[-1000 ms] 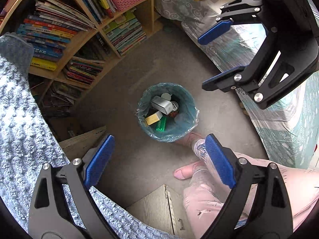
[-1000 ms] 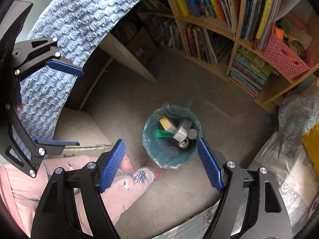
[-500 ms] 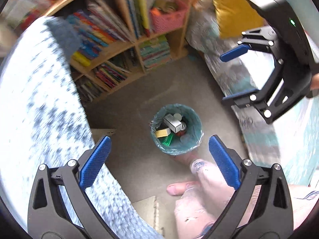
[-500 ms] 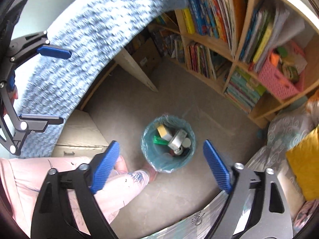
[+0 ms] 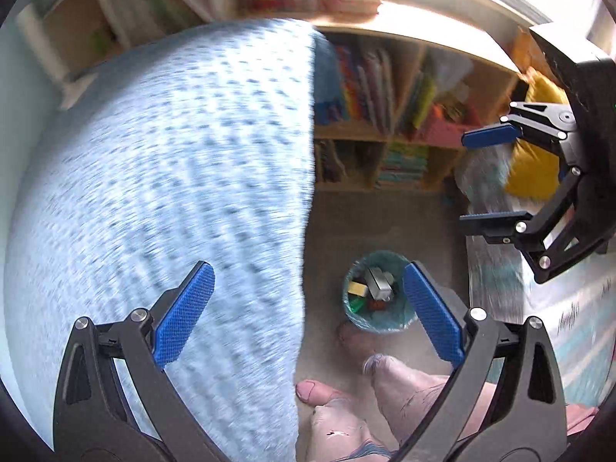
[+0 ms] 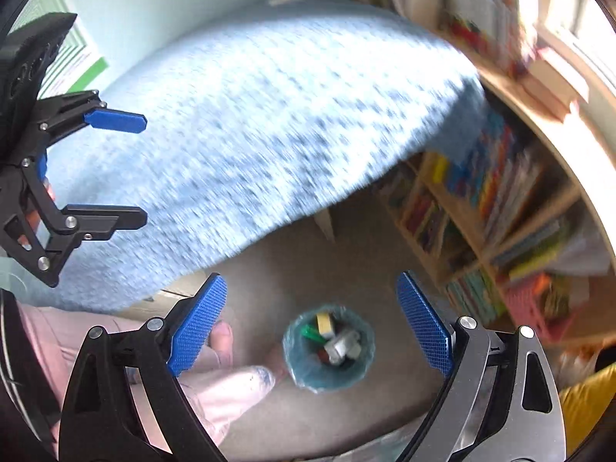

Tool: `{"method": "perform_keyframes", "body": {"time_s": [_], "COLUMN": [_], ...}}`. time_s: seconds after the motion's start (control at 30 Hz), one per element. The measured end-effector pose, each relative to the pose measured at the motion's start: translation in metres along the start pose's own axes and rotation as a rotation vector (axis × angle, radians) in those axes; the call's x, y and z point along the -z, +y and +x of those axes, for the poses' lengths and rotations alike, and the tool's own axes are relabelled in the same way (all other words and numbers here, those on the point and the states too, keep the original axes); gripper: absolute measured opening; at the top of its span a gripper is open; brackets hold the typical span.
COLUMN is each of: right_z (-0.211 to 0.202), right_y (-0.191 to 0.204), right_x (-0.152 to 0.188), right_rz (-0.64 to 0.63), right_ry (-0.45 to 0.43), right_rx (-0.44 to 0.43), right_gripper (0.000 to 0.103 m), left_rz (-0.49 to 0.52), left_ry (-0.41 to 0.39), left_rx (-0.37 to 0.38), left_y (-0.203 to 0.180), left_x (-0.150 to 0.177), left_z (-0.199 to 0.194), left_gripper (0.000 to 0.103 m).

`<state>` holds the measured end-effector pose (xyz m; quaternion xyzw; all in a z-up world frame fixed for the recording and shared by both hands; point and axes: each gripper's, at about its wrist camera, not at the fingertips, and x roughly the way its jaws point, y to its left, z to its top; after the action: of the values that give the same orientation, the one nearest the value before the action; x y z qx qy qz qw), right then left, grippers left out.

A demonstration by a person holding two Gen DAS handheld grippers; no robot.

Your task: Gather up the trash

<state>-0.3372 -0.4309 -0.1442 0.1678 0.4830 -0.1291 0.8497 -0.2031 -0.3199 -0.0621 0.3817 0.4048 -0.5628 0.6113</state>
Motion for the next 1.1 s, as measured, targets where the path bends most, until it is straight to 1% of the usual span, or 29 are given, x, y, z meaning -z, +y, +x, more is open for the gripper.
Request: {"method": "perform_keyframes", "body": {"time_s": [0.07, 0.17, 0.27, 0.4, 0.5, 0.53, 0.63, 0.8, 0.93, 1.1], "right_z": [-0.001, 0.002, 0.008, 0.019, 0.027, 0.031, 0.037, 0.046, 0.053, 0.054], "right_y": [0.02, 0.053, 0.084, 0.13, 0.163, 0.176, 0.209, 0.255, 0.287, 0.317], "right_x": [-0.024, -0.057, -0.084, -0.115, -0.131, -0.134, -0.143, -0.153, -0.157, -0.156], "right_rz": [-0.064, -0.153, -0.224, -0.32, -0.374, -0.392, -0.447, -0.503, -0.558, -0.632], "right_ry": [-0.019, -0.036, -0.048, -0.063, -0.064, -0.063, -0.066, -0.059, -0.044, -0.038], "right_rx": [-0.028, -0.055, -0.1, -0.173, -0.23, -0.247, -0.296, -0.354, -0.401, -0.429], "right_gripper": [0.09, 0.09, 0.09, 0.09, 0.09, 0.09, 0.09, 0.09, 0.09, 0.09], "left_rz": [-0.076, -0.187, -0.307, -0.462, -0.588, -0.626, -0.71, -0.835, -0.89, -0.954], "left_ry": [-0.026, -0.063, -0.094, -0.119, -0.119, -0.119, -0.122, -0.124, -0.122, -0.117], "left_rx": [-0.038, -0.115, -0.207, -0.332, -0.38, -0.407, -0.475, -0.56, -0.613, -0.651], "left_y": [0.024, 0.056, 0.089, 0.127, 0.152, 0.158, 0.17, 0.181, 0.182, 0.183], "left_x": [0.009, 0.029, 0.054, 0.089, 0.121, 0.133, 0.163, 0.204, 0.228, 0.252], "left_z": [-0.016, -0.038, -0.06, -0.08, -0.093, -0.099, -0.116, -0.136, -0.146, -0.159], "left_gripper": [0.096, 0.096, 0.096, 0.096, 0.096, 0.096, 0.096, 0.096, 0.096, 0.096]}}
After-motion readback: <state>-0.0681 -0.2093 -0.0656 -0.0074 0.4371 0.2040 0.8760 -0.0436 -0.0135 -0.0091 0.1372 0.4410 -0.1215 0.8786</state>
